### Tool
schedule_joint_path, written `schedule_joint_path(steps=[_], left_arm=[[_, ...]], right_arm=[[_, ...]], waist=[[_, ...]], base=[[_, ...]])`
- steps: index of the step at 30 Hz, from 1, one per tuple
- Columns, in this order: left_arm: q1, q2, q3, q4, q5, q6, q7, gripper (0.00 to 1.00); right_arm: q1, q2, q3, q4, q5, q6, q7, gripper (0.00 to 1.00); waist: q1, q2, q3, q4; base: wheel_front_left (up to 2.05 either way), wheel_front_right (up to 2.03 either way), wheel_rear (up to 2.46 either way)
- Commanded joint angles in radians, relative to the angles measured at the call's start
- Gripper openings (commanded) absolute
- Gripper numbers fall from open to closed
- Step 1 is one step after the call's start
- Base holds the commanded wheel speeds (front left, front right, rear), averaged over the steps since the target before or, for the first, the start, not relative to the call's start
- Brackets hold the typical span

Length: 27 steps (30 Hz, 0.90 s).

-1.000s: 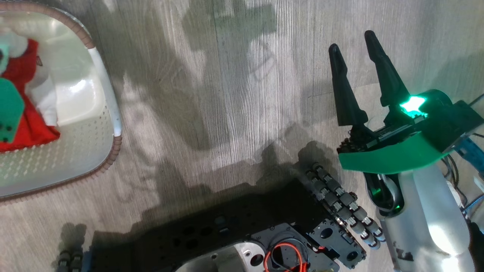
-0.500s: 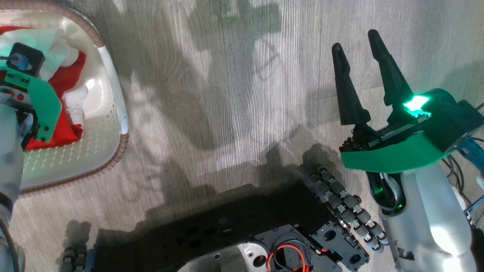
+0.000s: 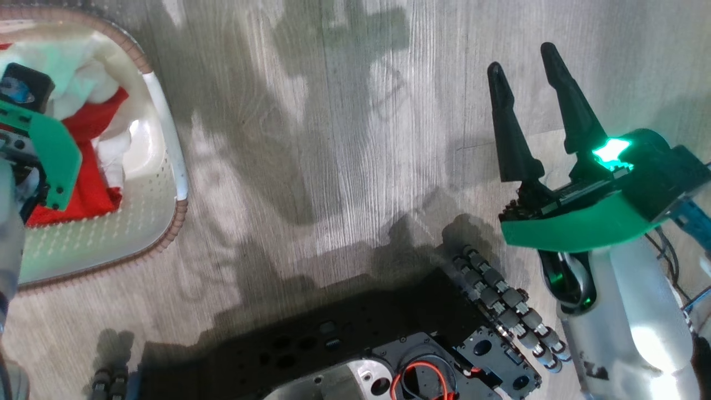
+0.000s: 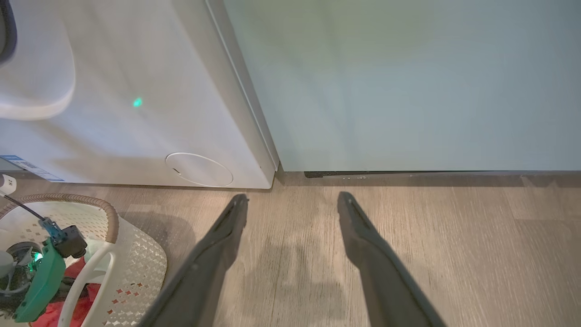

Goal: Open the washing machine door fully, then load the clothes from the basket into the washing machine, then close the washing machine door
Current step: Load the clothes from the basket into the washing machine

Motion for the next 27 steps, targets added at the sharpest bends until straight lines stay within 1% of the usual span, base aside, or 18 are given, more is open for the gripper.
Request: schedule_joint_path(steps=[1,5,12,18,23,26,27], left_arm=[[0.019,0.049,0.012,0.0,-0.01,-0.001,-0.011,0.0],[0.033,0.053,0.023,0.004,-0.03,0.007,-0.037,0.0],[0.087,0.015,0.044,0.008,-0.068,0.037,-0.093,0.0],[0.149,-0.023,0.073,0.01,-0.11,0.074,-0.19,0.0],[0.197,-0.046,0.101,0.007,-0.143,0.1,-0.25,0.0],[0.226,-0.049,0.116,-0.03,-0.15,0.129,-0.268,0.0],[0.235,-0.047,0.126,-0.061,-0.151,0.143,-0.269,0.0]], right_arm=[[0.022,-0.002,0.018,-0.02,0.003,0.0,-0.006,1.0],[0.007,-0.002,0.014,-0.01,0.011,0.0,-0.006,1.0],[0.015,-0.002,-0.013,0.015,0.0,0.0,-0.006,1.0],[0.026,-0.002,-0.027,0.039,-0.017,0.0,-0.006,1.0],[0.046,-0.002,-0.036,0.058,-0.031,0.0,-0.006,1.0],[0.059,-0.002,-0.043,0.069,-0.039,0.0,-0.006,1.0],[0.064,-0.002,-0.046,0.072,-0.041,0.0,-0.006,1.0]], waist=[[0.0,0.0,-0.008,-0.006],[0.0,0.0,-0.047,-0.015],[0.0,0.0,-0.163,0.001],[0.0,0.0,-0.279,0.021],[0.0,0.0,-0.37,0.037],[0.0,0.0,-0.422,0.047],[0.0,0.0,-0.435,0.051]], base=[[0.0,0.0,0.0],[0.0,0.0,0.0],[0.0,0.0,0.0],[0.0,0.0,0.0],[0.0,0.0,0.0],[0.0,0.0,0.0],[0.0,0.0,0.0]])
